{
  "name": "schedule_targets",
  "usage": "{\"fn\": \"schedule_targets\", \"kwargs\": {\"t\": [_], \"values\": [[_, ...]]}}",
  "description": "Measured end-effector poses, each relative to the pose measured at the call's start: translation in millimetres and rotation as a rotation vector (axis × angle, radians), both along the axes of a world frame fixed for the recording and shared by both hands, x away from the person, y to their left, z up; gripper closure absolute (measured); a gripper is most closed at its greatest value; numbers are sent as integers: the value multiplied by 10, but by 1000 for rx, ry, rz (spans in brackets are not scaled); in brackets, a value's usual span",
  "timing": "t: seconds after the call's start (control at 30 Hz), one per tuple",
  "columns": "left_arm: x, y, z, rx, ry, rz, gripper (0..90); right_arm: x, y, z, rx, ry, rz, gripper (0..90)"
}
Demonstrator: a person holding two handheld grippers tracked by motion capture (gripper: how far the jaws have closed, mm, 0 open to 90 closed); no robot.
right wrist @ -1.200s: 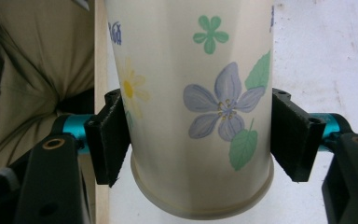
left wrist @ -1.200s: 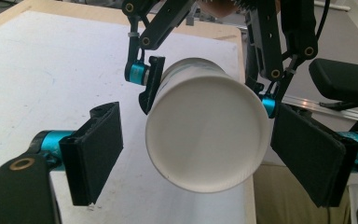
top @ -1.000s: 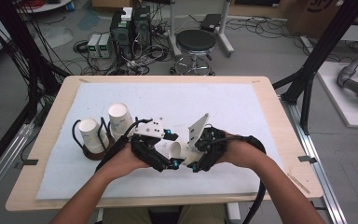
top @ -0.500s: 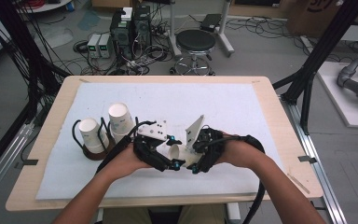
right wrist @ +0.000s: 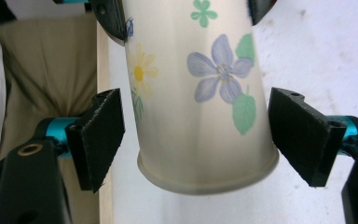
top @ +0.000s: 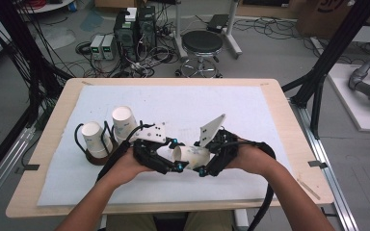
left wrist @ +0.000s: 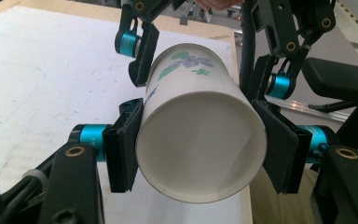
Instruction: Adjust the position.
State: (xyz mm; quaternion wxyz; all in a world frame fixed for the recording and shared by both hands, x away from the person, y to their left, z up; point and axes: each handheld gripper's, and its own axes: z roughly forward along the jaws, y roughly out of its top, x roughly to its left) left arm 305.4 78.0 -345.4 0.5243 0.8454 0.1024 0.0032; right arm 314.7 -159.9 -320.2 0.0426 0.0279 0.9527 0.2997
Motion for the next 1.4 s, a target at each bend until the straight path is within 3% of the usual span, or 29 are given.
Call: {"fn": "schedule_targets", "kwargs": {"t": [0.2,0.27,0.3,0.4,0.47,0.53,0.6,0.87,1.07,1.4], "values": [[-11,38,-17,-34,-3,-2,375,-17,-98,46,127,-2,-35,205],[-16,53,-24,-44,-4,0,375,-22,-160,55,199,7,-52,205],[-17,61,-29,-53,-6,0,375,-22,-160,55,199,7,-52,205],[-21,98,-53,-81,-6,10,374,-31,-215,53,262,15,-65,205],[-23,128,-73,-103,-3,24,374,-49,-256,41,308,-5,-84,205],[-23,160,-89,-117,-3,35,374,-55,-266,38,324,-10,-92,205],[-29,186,-103,-132,-2,43,374,-68,-310,11,404,-8,-115,204],[-56,291,-148,-180,-10,64,374,-84,-377,-72,496,0,-178,196],[-81,350,-179,-219,-12,71,374,-119,-426,-153,535,9,-201,196],[-105,395,-195,-243,-20,66,374,-125,-448,-306,559,58,-206,196]]}}
